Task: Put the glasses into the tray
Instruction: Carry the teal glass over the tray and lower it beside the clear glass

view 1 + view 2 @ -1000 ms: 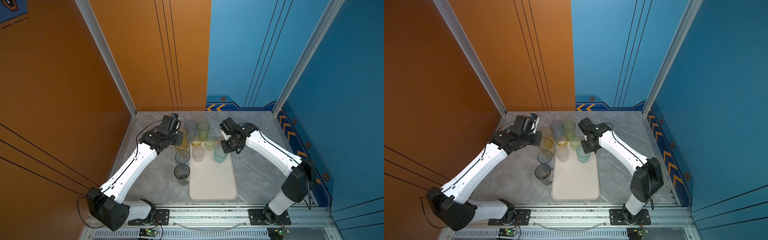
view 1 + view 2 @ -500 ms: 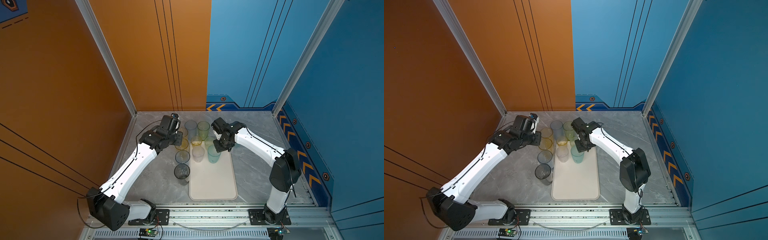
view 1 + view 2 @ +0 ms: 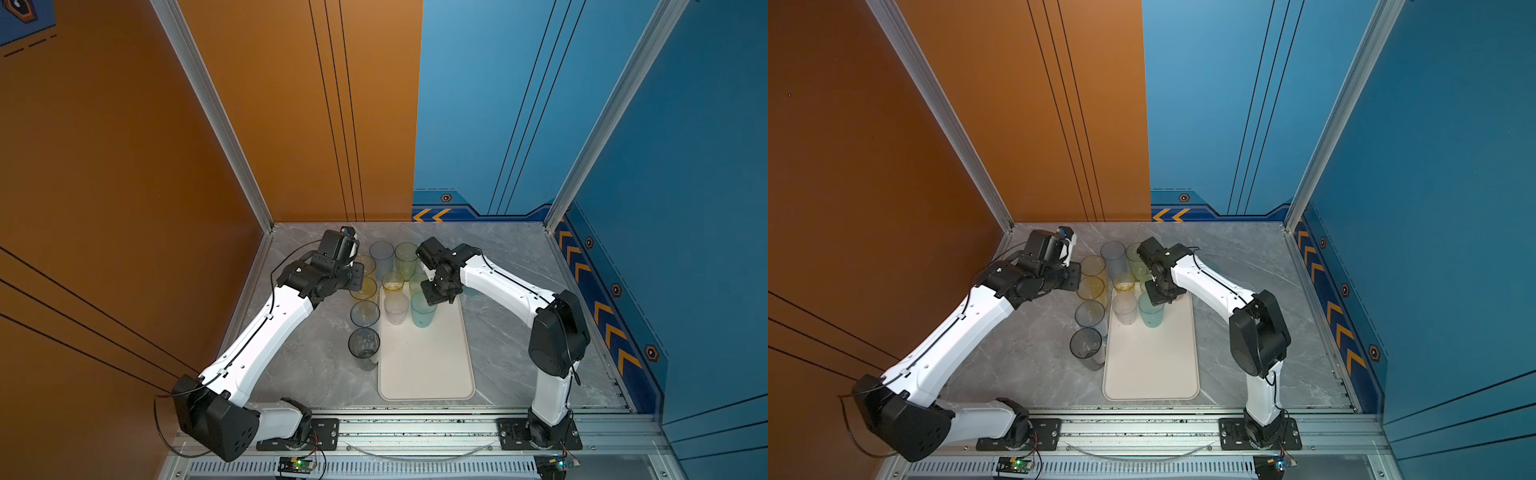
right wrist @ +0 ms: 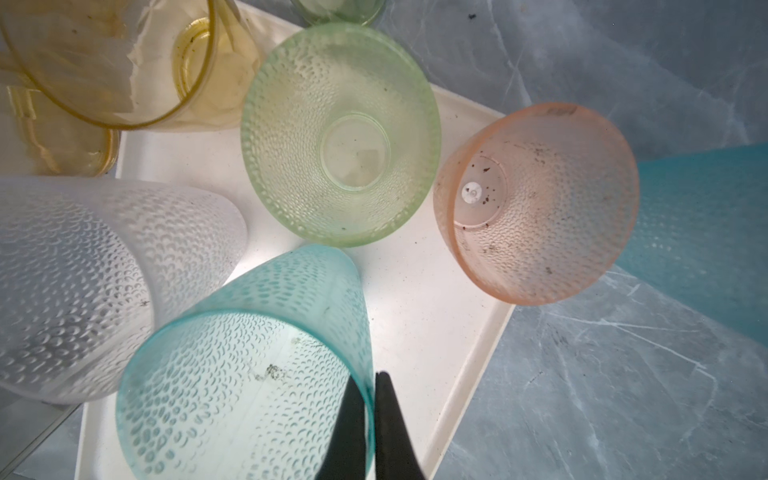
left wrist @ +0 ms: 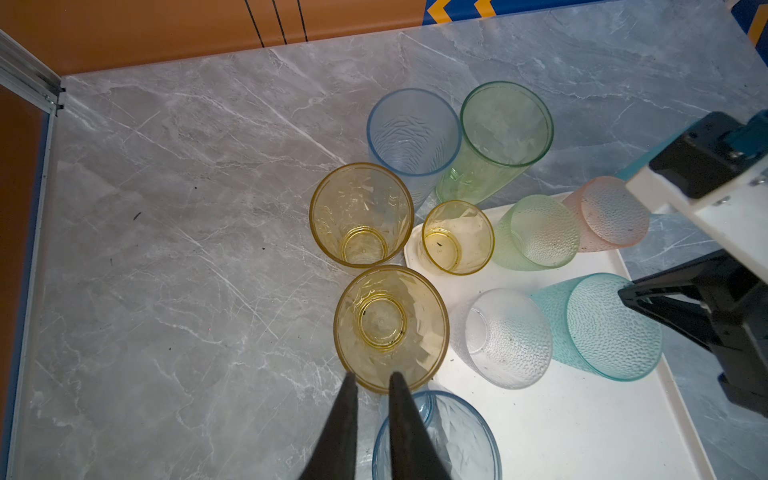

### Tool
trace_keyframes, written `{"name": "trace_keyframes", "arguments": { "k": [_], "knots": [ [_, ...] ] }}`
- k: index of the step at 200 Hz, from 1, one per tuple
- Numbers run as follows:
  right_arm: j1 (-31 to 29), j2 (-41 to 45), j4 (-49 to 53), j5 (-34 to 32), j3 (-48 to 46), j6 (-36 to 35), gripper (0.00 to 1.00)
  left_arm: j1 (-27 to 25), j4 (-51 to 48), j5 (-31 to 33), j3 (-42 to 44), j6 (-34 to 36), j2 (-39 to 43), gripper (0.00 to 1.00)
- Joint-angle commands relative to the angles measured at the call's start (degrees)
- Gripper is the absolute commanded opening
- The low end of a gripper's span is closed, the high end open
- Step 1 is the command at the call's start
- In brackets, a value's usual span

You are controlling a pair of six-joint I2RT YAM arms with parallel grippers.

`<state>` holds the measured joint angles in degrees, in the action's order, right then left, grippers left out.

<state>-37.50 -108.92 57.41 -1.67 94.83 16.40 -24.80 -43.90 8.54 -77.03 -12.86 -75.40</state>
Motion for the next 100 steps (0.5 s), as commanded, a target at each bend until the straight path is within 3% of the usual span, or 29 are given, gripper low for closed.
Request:
{"name": "trace_keyframes", "arguments": {
  "k": [1, 100],
  "knots": [
    [0.0, -0.7, -1.1, 0.6, 2.1, 0.9, 0.01, 0.7, -0.2, -1.1, 0.4, 1.2, 0.8, 0.17],
    [0.0, -2.6, -2.5, 1.1, 2.7, 1.1, 0.01, 0.9, -0.2, -1.1, 0.4, 1.3, 0.8, 0.17]
  ]
}}
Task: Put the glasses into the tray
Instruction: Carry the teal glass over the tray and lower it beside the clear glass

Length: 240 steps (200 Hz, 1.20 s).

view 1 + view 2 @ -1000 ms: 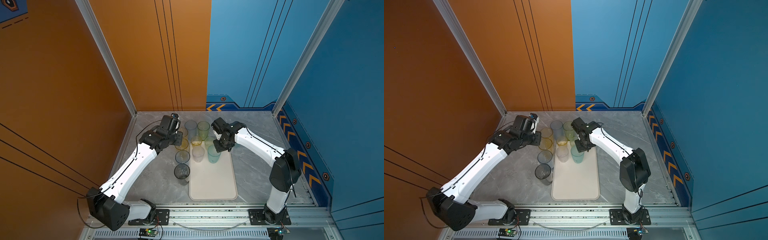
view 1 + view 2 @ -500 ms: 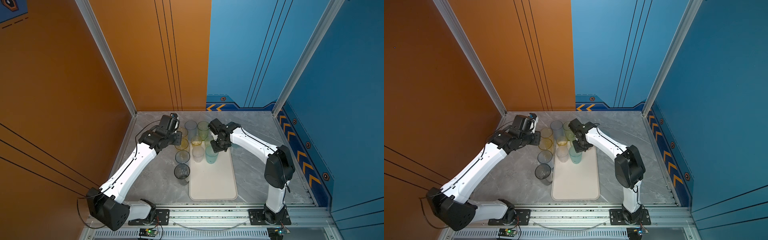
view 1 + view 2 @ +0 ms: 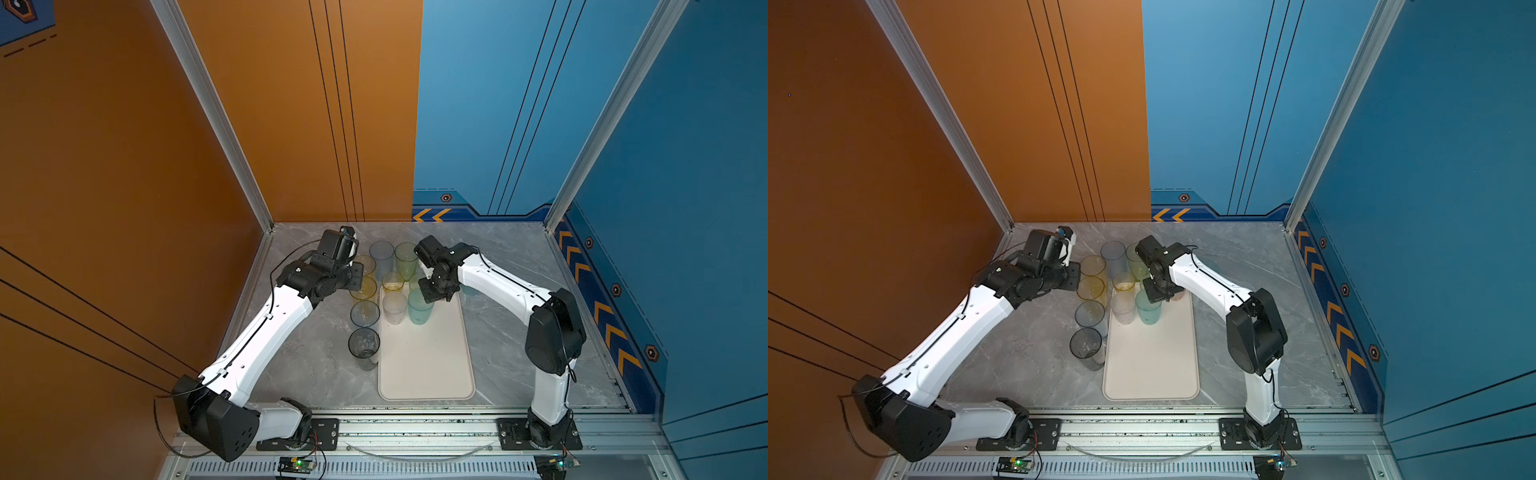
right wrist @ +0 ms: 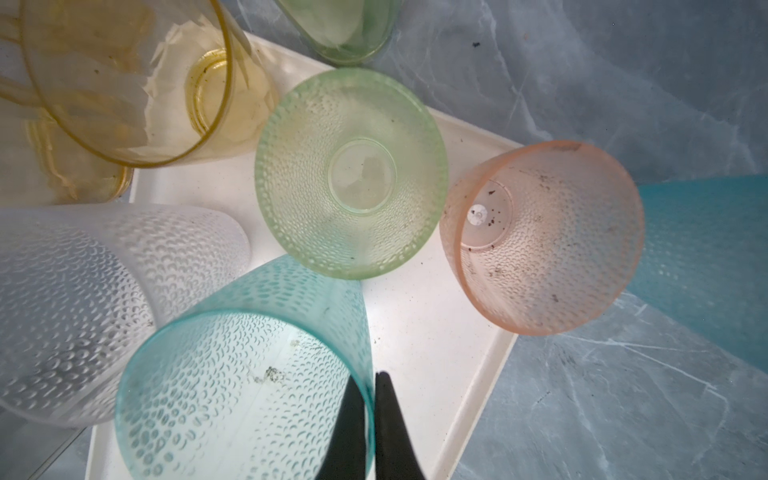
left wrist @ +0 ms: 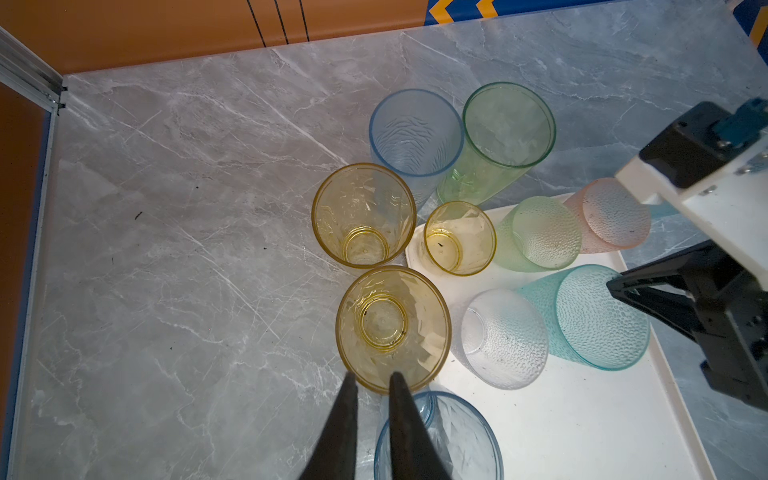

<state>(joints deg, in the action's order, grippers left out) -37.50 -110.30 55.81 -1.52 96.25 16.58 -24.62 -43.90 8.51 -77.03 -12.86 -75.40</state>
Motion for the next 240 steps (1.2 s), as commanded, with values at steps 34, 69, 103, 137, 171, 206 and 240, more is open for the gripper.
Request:
{"name": "trace_keyframes", "arguments": {
  "k": [34, 69, 103, 137, 171, 206, 240],
  "knots": [
    [0.0, -1.4, -1.2, 0.6, 1.2, 0.9, 0.01, 0.7, -0.2, -1.0, 0.3, 1.3, 0.5, 0.17],
    [0.3, -1.4, -1.4, -0.8, 0.9, 0.9, 0.01, 0.7, -0.2, -1.0, 0.3, 1.2, 0.3, 0.17],
    [0.9, -0.6, -1.5, -1.5, 0.3, 0.9, 0.01, 0.7, -0.2, -0.9, 0.3, 1.3, 0.4, 0.18],
    [1.0, -0.1, -1.8, -2.1, -0.3, 1.0, 0.01, 0.7, -0.2, -1.0, 0.3, 1.3, 0.4, 0.18],
    [1.0, 0.3, -2.0, -2.3, -1.1, 1.1, 0.02, 0.7, -0.2, -1.0, 0.3, 1.2, 0.3, 0.18],
    [0.9, 0.6, -2.0, -2.5, -1.3, 0.9, 0.03, 0.7, -0.2, -1.0, 0.2, 1.2, 0.3, 0.18],
    [0.9, 0.9, -2.0, -2.0, -1.2, 0.7, 0.07, 0.7, -0.2, -1.0, 0.2, 1.1, 0.3, 0.18]
  ]
}}
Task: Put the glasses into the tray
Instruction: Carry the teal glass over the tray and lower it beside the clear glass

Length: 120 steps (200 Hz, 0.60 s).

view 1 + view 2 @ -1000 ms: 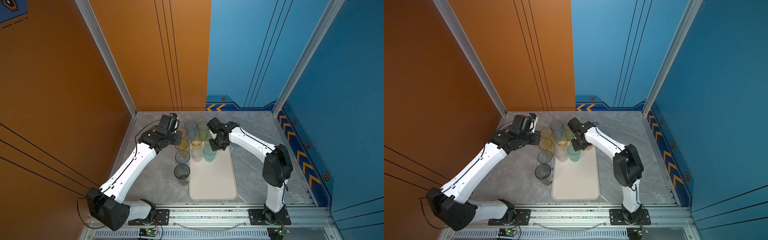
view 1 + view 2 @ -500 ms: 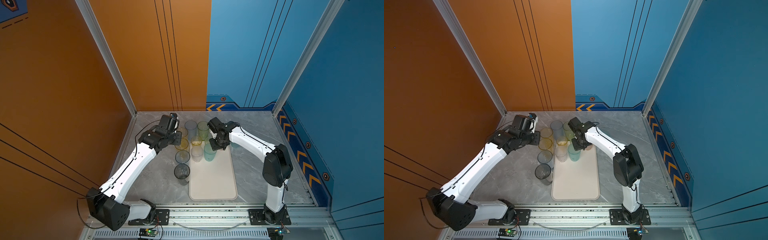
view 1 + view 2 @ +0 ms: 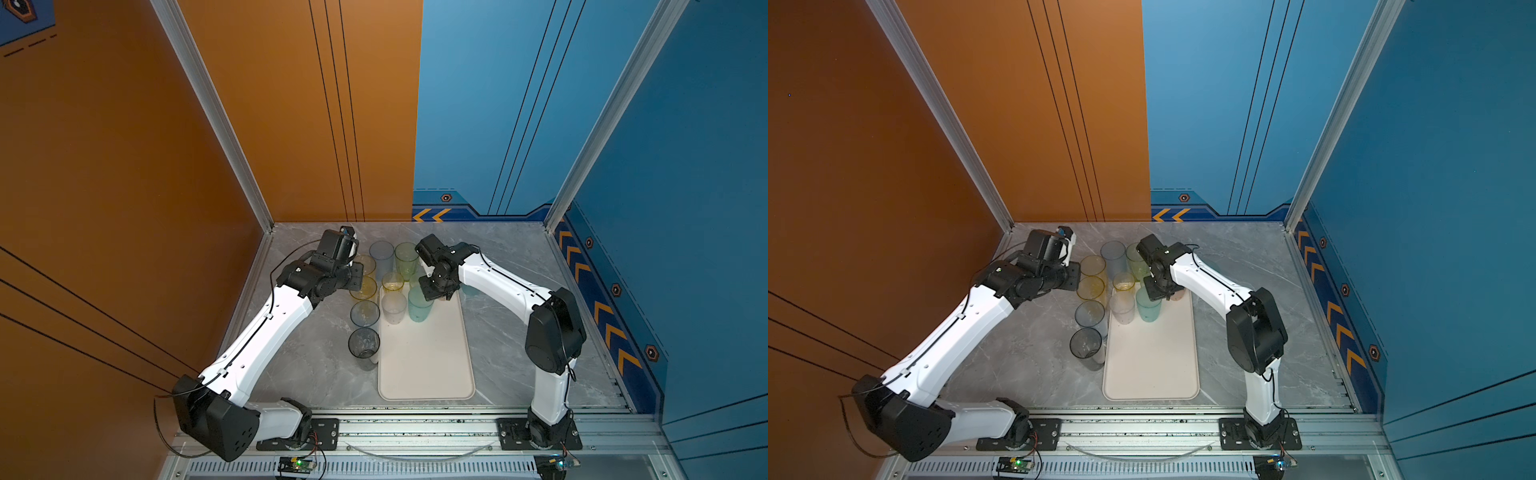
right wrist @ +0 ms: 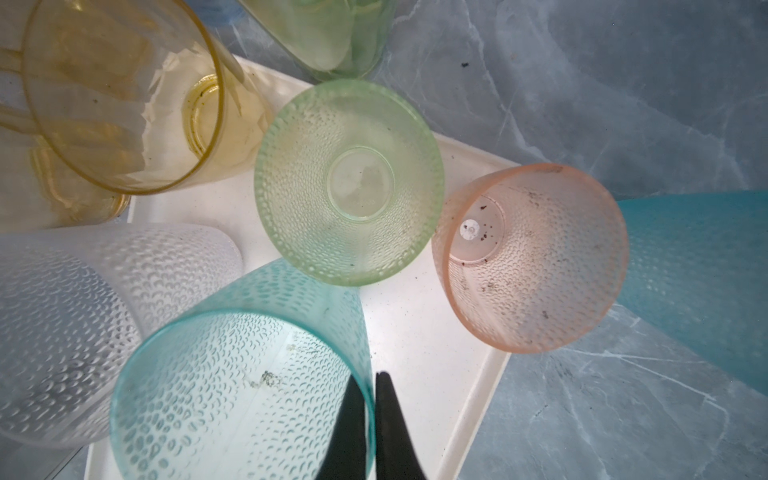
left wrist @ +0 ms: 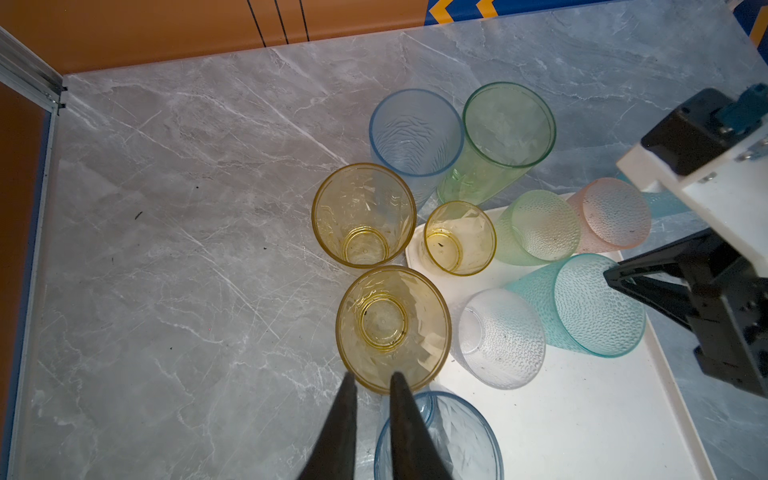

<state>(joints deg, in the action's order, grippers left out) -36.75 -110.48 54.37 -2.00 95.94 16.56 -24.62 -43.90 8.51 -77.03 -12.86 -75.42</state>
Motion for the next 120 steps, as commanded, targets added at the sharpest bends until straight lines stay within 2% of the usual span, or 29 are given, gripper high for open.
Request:
{"name": "trace_keyframes", "arguments": {
  "k": [1, 67, 120],
  "knots": [
    [0.1, 1.1, -0.6, -1.6, -0.9, 0.8, 0.08, 0.7, -0.2, -1.0, 0.2, 1.2, 0.3, 0.18],
    [-0.3, 2.3, -0.7, -1.0, -0.8, 0.8, 0.18, 0.7, -0.2, -1.0, 0.3, 1.2, 0.4, 0.18],
    [-0.4, 3.3, -0.8, 0.2, -0.5, 1.0, 0.21, 0.7, -0.2, -0.8, 0.2, 1.2, 0.4, 0.18]
  ]
}}
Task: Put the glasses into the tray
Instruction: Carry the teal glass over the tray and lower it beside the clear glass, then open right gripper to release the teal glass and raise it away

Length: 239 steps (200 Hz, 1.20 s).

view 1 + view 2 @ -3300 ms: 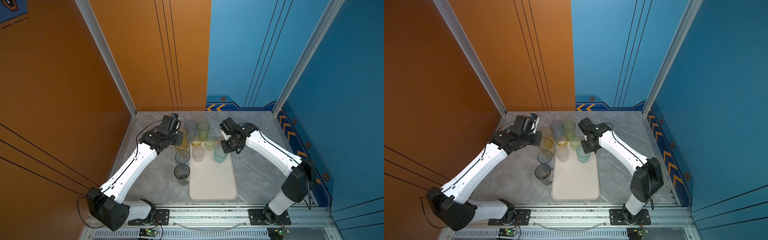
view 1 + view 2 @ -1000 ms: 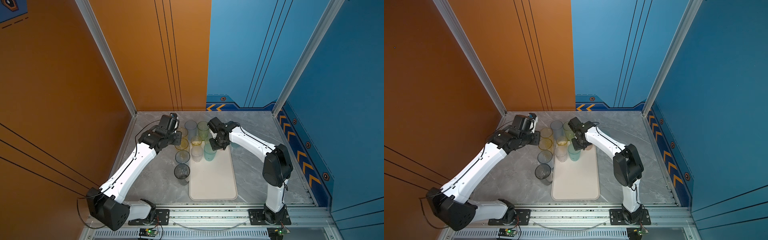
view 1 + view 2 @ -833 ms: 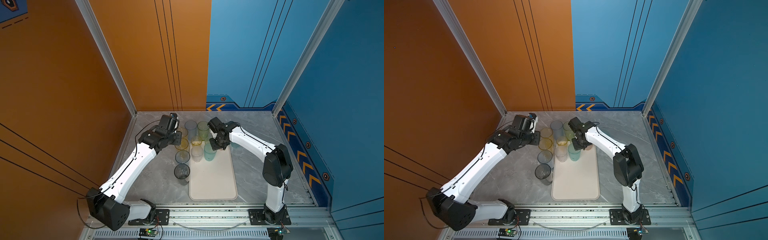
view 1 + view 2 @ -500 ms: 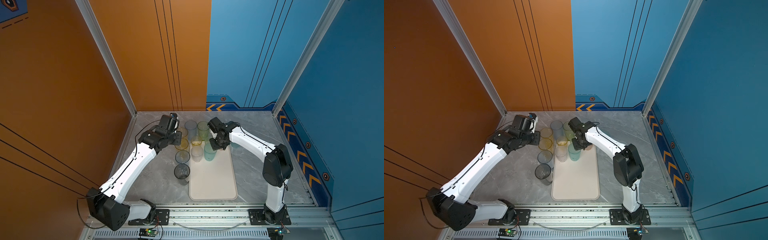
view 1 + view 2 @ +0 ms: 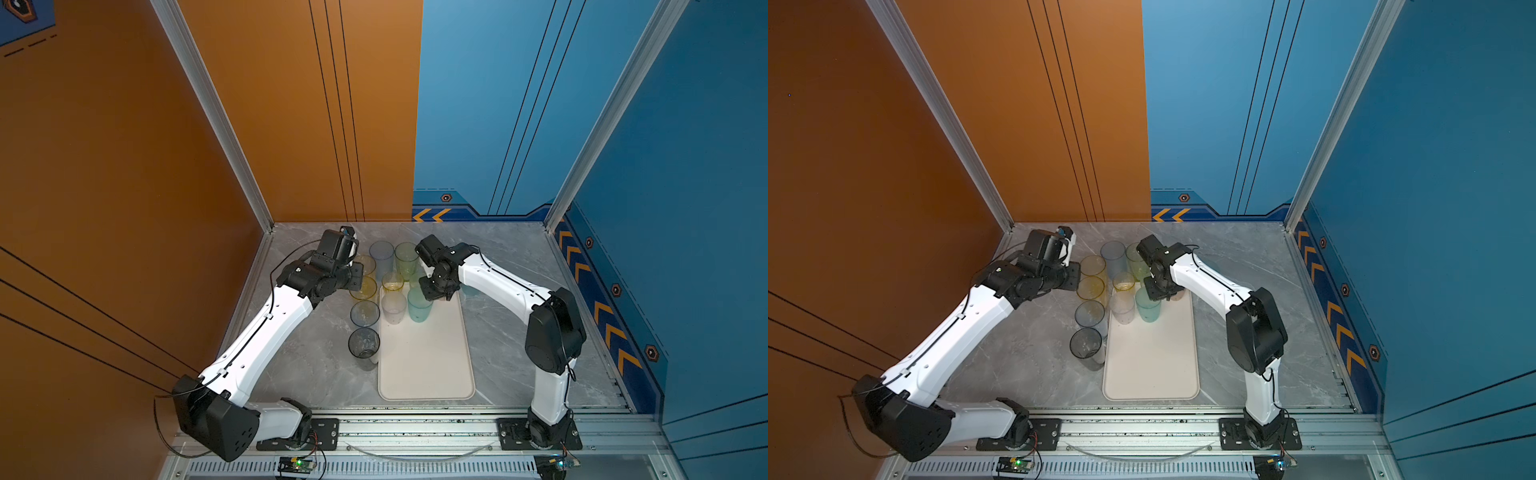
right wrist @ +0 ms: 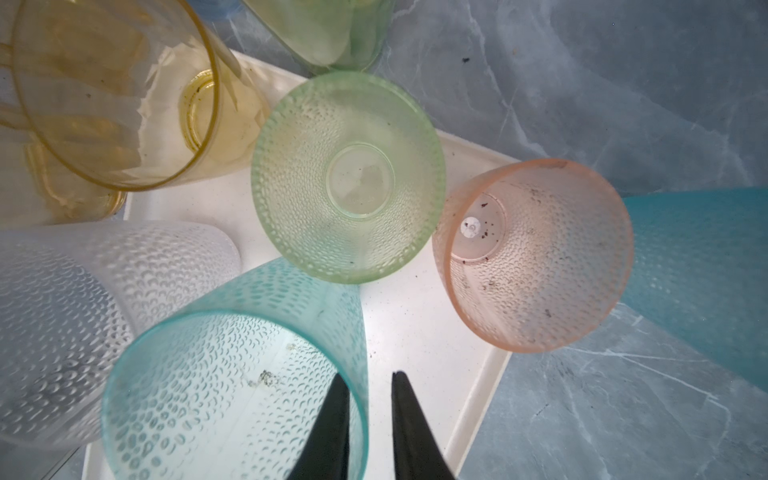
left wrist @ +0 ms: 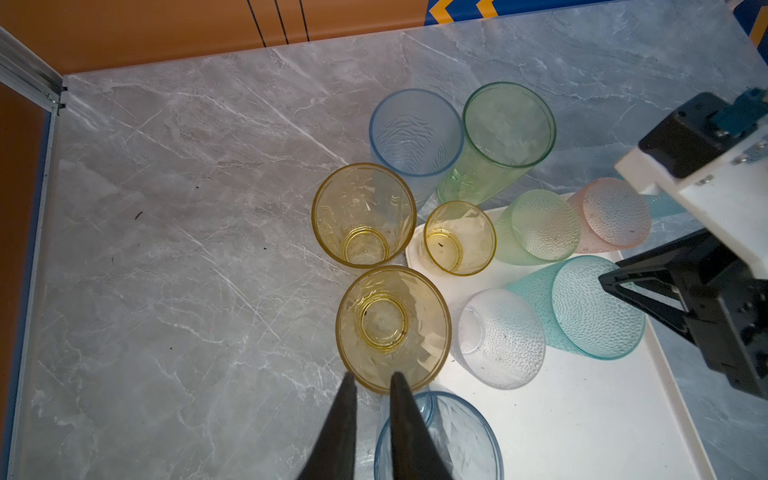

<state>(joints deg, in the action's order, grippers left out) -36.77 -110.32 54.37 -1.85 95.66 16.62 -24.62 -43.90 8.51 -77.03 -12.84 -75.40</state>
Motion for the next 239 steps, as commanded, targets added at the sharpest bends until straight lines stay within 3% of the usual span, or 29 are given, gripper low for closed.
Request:
{"name": "trace_keyframes", "arguments": {
  "k": [1, 90, 135, 175, 239],
  "knots": [
    [-0.4, 3.2, -0.8, 0.1, -0.2, 1.0, 0.21, 0.7, -0.2, -0.8, 0.2, 1.2, 0.3, 0.18],
    [2.7, 9.2, -2.2, 2.2, -1.9, 1.3, 0.32, 0.5, 0.4, 0.5, 1.0, 1.7, 0.4, 0.18],
    [8.7, 12.9, -2.9, 1.2, -5.2, 1.7, 0.32, 0.1, 5.0, 2.4, 5.2, 1.5, 2.5, 0.18],
    [17.9, 16.3, -3.9, 0.0, -8.7, 1.4, 0.32, 0.1, 5.3, 2.8, 5.7, 1.5, 2.5, 0.18],
    [26.2, 14.7, -3.5, -0.3, -8.2, -0.4, 0.3, 0.1, 5.2, 2.1, 4.8, 1.2, 1.8, 0.18]
  ]
}}
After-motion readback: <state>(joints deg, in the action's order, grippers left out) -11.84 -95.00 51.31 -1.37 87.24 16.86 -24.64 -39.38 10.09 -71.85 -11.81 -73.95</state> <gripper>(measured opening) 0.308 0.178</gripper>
